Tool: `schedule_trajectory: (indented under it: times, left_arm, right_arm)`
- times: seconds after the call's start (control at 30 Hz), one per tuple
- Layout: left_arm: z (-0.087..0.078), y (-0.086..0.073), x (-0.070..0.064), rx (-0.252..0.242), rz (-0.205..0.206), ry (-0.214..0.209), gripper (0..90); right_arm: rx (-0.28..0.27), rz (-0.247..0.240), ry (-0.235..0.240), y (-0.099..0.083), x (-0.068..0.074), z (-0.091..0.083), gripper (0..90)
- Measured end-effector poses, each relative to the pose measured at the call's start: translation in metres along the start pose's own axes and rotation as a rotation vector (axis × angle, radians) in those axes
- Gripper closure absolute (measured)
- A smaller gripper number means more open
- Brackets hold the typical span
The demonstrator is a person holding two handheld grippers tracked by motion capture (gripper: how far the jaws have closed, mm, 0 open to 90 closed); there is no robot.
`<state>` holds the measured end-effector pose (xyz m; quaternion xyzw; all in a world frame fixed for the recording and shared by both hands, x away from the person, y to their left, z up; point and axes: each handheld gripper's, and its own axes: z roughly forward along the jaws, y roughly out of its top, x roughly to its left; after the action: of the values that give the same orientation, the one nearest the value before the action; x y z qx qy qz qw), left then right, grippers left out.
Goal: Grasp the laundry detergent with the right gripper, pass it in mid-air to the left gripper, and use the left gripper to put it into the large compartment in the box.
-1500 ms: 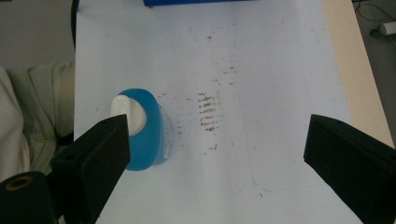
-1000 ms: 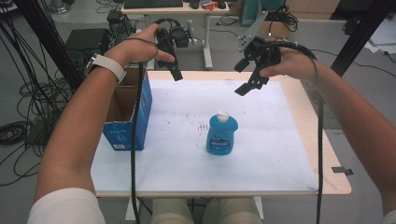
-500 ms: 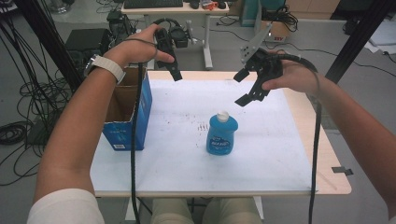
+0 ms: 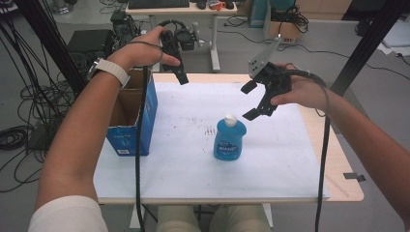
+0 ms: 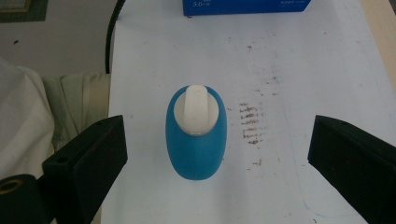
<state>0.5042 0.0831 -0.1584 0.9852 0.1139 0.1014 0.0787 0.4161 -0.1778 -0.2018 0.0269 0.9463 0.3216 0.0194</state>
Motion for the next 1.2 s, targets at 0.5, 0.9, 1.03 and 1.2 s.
schedule_trajectory:
  times: [0.5,0.9,1.03,1.2]
  left_arm:
    - [0.001,0.0,0.001,0.004,0.002,0.004,11.3]
    - [0.002,-0.001,0.001,0.006,-0.002,0.003,11.3]
    - [0.003,-0.001,0.001,0.006,0.001,0.003,11.3]
    - [0.004,0.0,0.001,0.006,0.004,0.004,11.3]
  right_arm:
    - [-0.039,0.057,0.0,-0.024,0.006,0.007,5.6]
    - [-0.058,0.074,-0.017,-0.041,0.013,0.009,4.7]
    - [-0.065,0.07,-0.021,-0.046,0.014,0.011,4.7]
    - [-0.08,0.066,-0.028,-0.05,0.015,0.014,4.6]
